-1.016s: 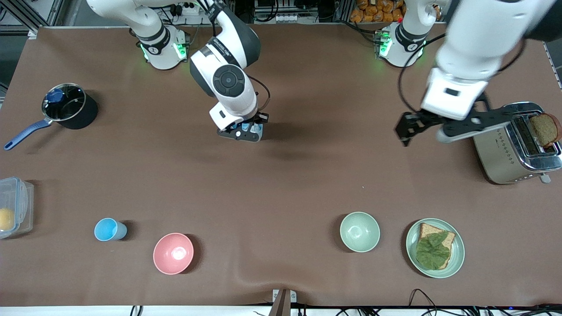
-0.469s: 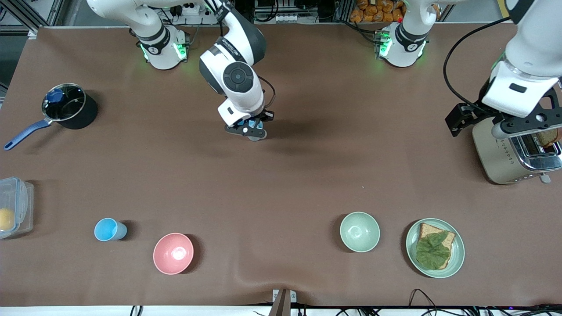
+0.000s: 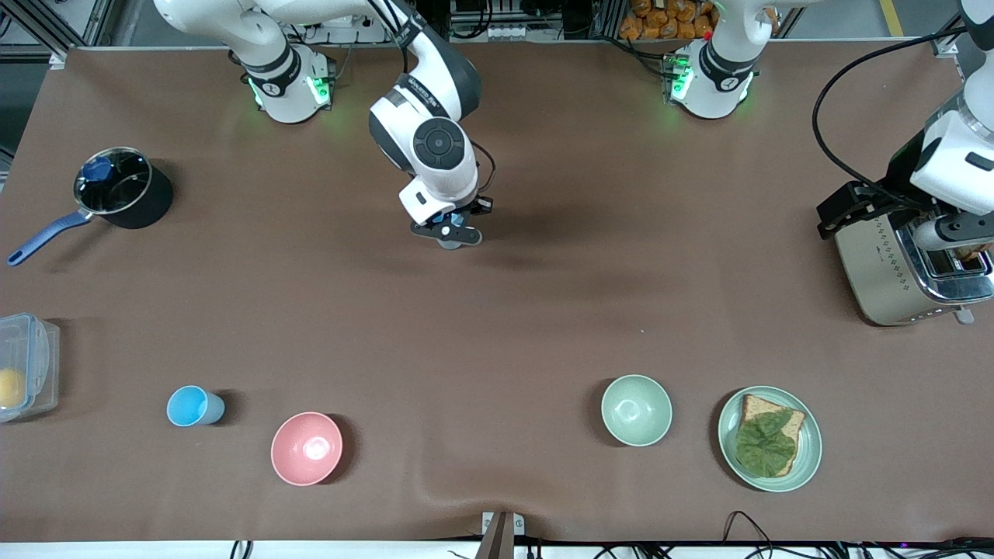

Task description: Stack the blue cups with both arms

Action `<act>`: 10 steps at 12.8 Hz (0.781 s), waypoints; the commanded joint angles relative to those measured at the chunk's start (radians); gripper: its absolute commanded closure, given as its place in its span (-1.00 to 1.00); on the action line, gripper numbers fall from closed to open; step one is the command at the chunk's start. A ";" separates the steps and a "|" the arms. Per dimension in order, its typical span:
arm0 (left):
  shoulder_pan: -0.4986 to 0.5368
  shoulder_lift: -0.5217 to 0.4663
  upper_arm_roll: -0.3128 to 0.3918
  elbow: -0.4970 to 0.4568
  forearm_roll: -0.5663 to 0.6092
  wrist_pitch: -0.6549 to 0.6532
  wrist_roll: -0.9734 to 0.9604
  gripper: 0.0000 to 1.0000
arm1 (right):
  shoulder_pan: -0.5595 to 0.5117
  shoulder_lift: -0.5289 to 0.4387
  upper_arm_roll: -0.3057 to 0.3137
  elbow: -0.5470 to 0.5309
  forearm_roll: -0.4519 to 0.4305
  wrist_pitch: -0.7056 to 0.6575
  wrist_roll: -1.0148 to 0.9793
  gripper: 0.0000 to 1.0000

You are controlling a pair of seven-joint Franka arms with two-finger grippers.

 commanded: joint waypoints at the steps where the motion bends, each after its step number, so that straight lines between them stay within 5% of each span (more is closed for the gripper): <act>1: 0.001 -0.034 -0.003 -0.033 -0.018 -0.014 0.040 -1.00 | 0.010 -0.009 -0.014 0.006 0.009 -0.001 0.042 -1.00; 6: 0.006 -0.043 -0.002 -0.027 -0.020 -0.026 0.046 -1.00 | -0.070 -0.077 -0.022 0.034 0.011 -0.102 -0.013 -1.00; 10: 0.007 -0.043 -0.008 -0.023 -0.029 -0.047 0.043 -1.00 | -0.312 -0.180 -0.022 0.034 0.014 -0.266 -0.432 -1.00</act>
